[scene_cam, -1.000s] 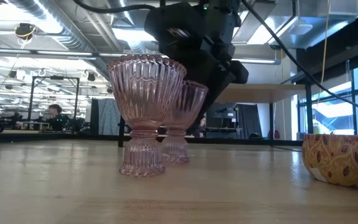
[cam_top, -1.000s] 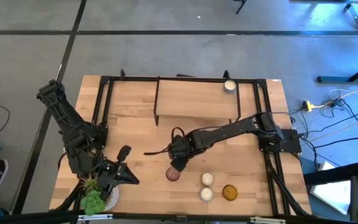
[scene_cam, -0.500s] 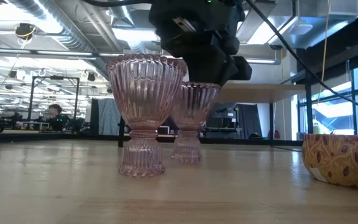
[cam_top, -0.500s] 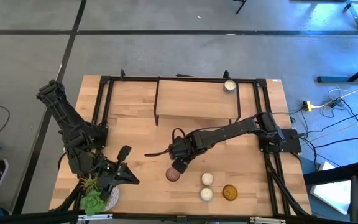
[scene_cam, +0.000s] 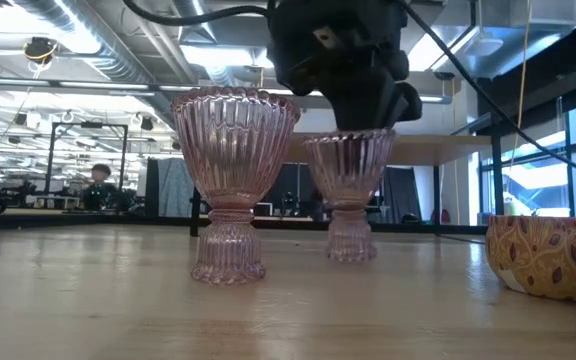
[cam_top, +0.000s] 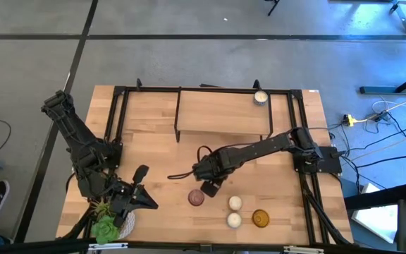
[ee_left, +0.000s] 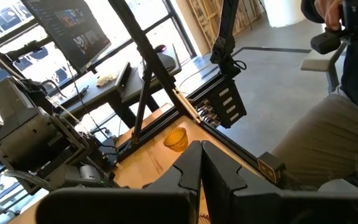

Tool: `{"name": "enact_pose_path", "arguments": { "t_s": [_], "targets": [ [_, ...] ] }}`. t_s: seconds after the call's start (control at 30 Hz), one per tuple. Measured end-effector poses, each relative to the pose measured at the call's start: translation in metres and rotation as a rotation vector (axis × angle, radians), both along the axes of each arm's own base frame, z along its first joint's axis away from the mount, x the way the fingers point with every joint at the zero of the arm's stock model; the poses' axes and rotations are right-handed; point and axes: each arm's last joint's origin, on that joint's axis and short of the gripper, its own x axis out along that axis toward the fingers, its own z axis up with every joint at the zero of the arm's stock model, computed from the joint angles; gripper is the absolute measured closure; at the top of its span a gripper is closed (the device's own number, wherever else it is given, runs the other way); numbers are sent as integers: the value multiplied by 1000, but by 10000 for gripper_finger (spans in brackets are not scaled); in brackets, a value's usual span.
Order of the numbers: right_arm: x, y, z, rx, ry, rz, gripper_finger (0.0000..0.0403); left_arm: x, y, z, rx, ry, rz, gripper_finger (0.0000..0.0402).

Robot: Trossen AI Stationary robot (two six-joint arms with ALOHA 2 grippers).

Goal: Pick & Place candle stick holders
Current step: Put the violet candle holder on the shelf aligned with the blue candle

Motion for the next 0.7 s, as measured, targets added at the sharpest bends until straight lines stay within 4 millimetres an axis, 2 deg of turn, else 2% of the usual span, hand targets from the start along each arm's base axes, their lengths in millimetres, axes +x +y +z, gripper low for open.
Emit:
{"name": "enact_pose_path", "arguments": {
  "t_s": [0.2, 0.33, 0.5, 0.7],
  "targets": [
    [-5, -1, 10, -1, 0, 18, 379, 0, 0, 0, 1, 0, 0, 398],
    [-16, -1, 30, -8, -14, 38, 379, 0, 0, 0, 0, 0, 0, 398],
    [-44, -6, 68, -22, 11, 38, 379, 0, 0, 0, 0, 1, -2, 398],
    [-87, -24, 120, -19, 0, -11, 379, 0, 0, 0, 1, 0, 2, 398]
  ]
}}
